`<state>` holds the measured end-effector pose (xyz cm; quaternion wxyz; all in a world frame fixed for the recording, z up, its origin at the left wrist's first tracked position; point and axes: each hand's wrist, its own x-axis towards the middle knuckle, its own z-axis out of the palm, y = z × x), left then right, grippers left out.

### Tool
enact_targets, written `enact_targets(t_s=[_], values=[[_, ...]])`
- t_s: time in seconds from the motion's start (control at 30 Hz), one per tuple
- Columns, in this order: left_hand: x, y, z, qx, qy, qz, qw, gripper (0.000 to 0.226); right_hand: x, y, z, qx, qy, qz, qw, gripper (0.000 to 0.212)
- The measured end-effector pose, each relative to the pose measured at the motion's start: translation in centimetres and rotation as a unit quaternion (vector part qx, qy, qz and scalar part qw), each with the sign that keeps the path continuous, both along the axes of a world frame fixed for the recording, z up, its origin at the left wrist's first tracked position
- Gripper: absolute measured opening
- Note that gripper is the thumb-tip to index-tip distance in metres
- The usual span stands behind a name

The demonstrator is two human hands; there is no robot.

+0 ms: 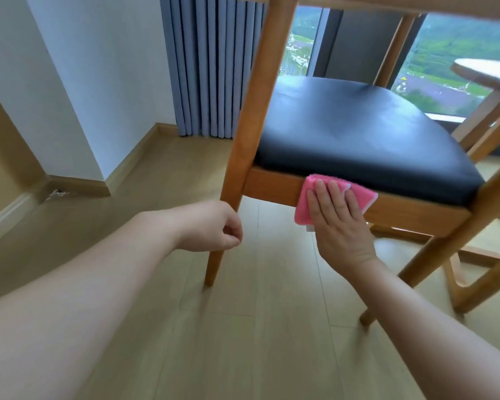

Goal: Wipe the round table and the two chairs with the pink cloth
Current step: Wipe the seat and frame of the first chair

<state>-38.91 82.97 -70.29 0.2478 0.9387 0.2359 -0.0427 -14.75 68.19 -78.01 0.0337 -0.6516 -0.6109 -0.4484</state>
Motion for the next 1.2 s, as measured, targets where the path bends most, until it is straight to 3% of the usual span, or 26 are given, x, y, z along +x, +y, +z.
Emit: enact_targets(t_s=[0.17, 0.5, 0.67, 0.97, 1.2], values=[[2.6, -1.5, 0.1, 0.006, -0.012, -0.024, 1.000, 0.013, 4.2, -6.0, 0.4, -0.032, 0.008, -0.056, 0.998, 0.098], [6.1, -4.1, 0.5, 0.010, -0.041, -0.045, 0.998, 0.011, 8.2, -11.9, 1.2, -0.035, 0.019, -0.101, 0.994, 0.098], [6.6, -4.5, 0.7, 0.010, -0.052, -0.041, 0.998, 0.013, 9.1, -13.7, 1.0, -0.036, 0.036, -0.141, 0.989, 0.083], [3.4, -3.2, 0.9, -0.006, -0.045, -0.003, 0.999, 0.012, 7.2, -10.5, -0.9, 0.069, 0.115, -0.125, 0.983, 0.085], [-2.3, -3.5, 0.6, 0.010, -0.011, 0.050, 0.999, 0.010, 3.6, -4.5, -1.1, 0.057, 0.113, -0.055, 0.990, 0.088]])
